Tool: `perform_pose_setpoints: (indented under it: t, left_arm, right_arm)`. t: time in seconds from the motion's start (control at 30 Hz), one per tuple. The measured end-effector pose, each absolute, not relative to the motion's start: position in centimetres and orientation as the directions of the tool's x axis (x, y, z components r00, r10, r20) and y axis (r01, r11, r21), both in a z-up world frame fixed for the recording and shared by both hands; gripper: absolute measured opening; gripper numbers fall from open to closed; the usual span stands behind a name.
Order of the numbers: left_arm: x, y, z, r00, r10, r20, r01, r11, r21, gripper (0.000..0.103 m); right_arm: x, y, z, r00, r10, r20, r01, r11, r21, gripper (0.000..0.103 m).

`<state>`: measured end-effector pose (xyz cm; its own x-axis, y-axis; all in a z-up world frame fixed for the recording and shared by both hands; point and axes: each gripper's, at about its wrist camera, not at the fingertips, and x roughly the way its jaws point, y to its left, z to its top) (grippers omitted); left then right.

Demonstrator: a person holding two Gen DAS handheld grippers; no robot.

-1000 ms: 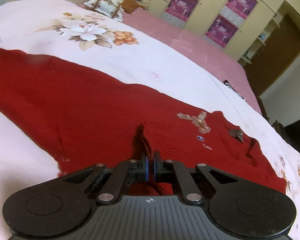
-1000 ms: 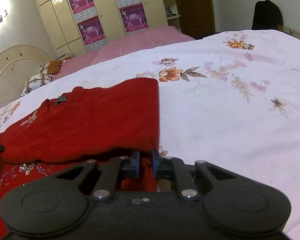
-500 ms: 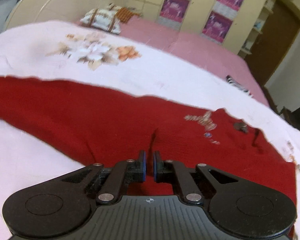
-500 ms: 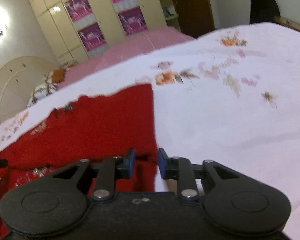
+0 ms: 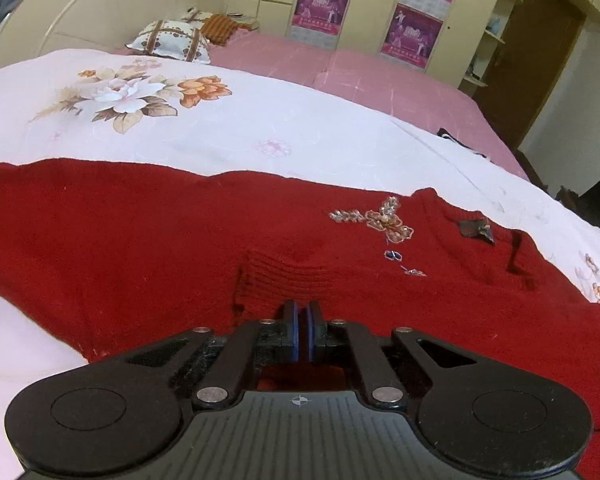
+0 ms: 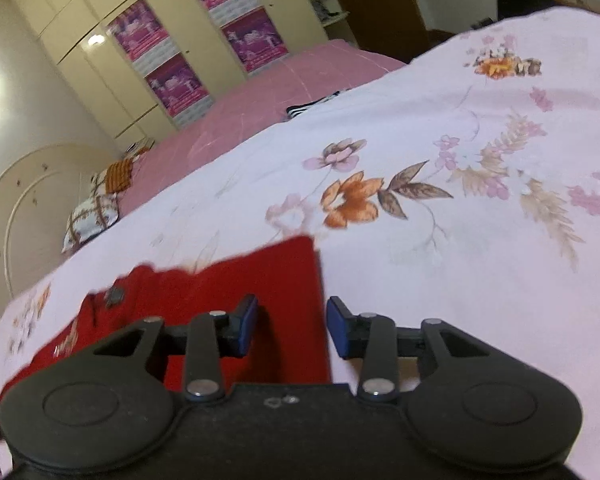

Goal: Fold small clothes

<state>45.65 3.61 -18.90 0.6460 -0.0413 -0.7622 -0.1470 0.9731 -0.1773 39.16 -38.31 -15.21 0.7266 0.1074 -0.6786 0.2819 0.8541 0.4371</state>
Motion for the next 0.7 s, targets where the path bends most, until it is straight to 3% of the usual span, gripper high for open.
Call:
perform_pose_setpoints:
  t: [0.1,0.17,0.23,0.37,0.4,0.43,0.53,0.6,0.7]
  left_arm:
    - [45.6,3.1,-19.0,0.650,-0.028,-0.760,-0.138,0.978,-0.154,0.005]
    - [45.6,3.2,-19.0,0.651,-0.029,-0.758,-0.141,0.977,-0.158,0.005]
    - [45.6,3.2,-19.0,0.652,-0.028,-0.757,-0.141,0.977,-0.158,0.005]
    - [45.4,2.8,-19.2,0.665,-0.013,-0.746,-0.121,0.985,-0.125,0.005]
    - [45.4,2.7,-19.2,0.669,-0.006,-0.743,-0.118,0.986,-0.114,0.005]
    - [45.4,2.6,-19.2,0.671,-0.001,-0.742,-0.118,0.987,-0.108,0.005]
    - [45.5,2.8,-19.0,0.662,-0.002,-0.749,-0.123,0.986,-0.111,0.005]
    - [45.3,2.8,-18.4,0.657,0.005,-0.754,-0.138,0.984,-0.114,0.005]
    - [44.9,2.4,-18.0,0.671,0.025,-0.741,-0.126,0.989,-0.082,0.005]
  right_arm:
    - [40.2,-39.0,-16.4,0.726,0.161,-0.669,0.281,0.819,0.501,0.028]
    - [40.6,-39.1,-16.5,0.718,0.162,-0.677,0.278,0.825,0.492,0.010]
    - [40.5,-38.7,-16.2,0.723,0.146,-0.675,0.264,0.845,0.466,0.008]
    - [38.9,-36.0,-14.1,0.782,-0.058,-0.620,0.231,0.952,0.202,0.007]
    - [39.2,-35.8,-14.8,0.763,-0.075,-0.642,0.234,0.958,0.166,0.007]
    - [39.7,-36.0,-15.9,0.732,-0.067,-0.678,0.245,0.955,0.170,0.007]
    - [40.0,-35.7,-15.7,0.734,-0.077,-0.675,0.239,0.959,0.151,0.010]
    - [39.6,-36.0,-14.8,0.748,-0.094,-0.657,0.263,0.951,0.163,0.023]
    - [38.2,-35.6,-13.3,0.782,-0.074,-0.619,0.236,0.954,0.184,0.024]
